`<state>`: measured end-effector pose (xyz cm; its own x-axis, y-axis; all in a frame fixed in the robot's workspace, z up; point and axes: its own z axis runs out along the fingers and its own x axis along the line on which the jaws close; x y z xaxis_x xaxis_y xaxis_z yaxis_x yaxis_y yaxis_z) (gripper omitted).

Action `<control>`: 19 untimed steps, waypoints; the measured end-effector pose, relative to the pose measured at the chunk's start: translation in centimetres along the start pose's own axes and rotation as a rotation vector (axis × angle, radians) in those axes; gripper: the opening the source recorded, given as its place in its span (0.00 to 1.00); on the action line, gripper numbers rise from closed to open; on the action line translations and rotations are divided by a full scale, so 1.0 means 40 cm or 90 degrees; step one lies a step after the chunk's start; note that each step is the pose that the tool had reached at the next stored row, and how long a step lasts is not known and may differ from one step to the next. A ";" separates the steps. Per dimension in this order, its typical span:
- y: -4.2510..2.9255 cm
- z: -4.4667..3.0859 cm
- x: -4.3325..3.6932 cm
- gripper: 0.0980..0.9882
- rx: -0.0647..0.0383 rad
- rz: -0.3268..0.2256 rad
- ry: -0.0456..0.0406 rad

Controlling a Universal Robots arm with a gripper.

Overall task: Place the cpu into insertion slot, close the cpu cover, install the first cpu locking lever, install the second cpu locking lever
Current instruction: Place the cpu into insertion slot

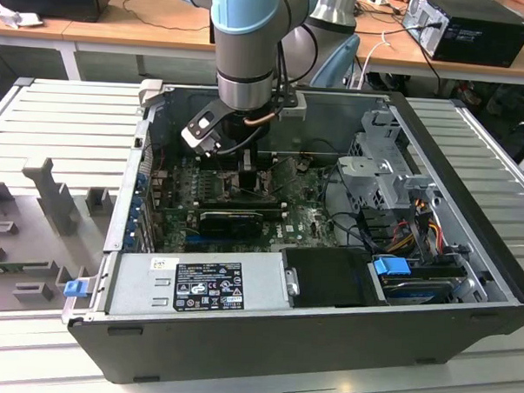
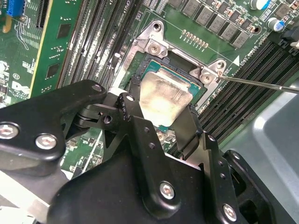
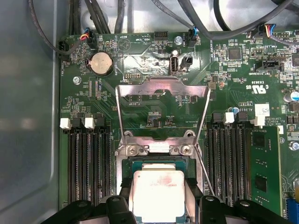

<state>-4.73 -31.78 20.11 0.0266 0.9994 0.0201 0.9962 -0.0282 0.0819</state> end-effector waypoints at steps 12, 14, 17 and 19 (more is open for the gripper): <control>0.000 -0.001 0.000 0.57 0.000 0.000 -0.0002; 0.001 -0.014 0.000 0.57 0.000 0.000 -0.0002; 0.002 -0.027 0.001 0.55 0.000 0.000 -0.0002; 0.003 -0.033 0.001 0.41 0.000 0.000 -0.0005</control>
<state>-4.72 -31.78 21.43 0.0266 0.9995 0.0193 0.9963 -0.0281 0.0812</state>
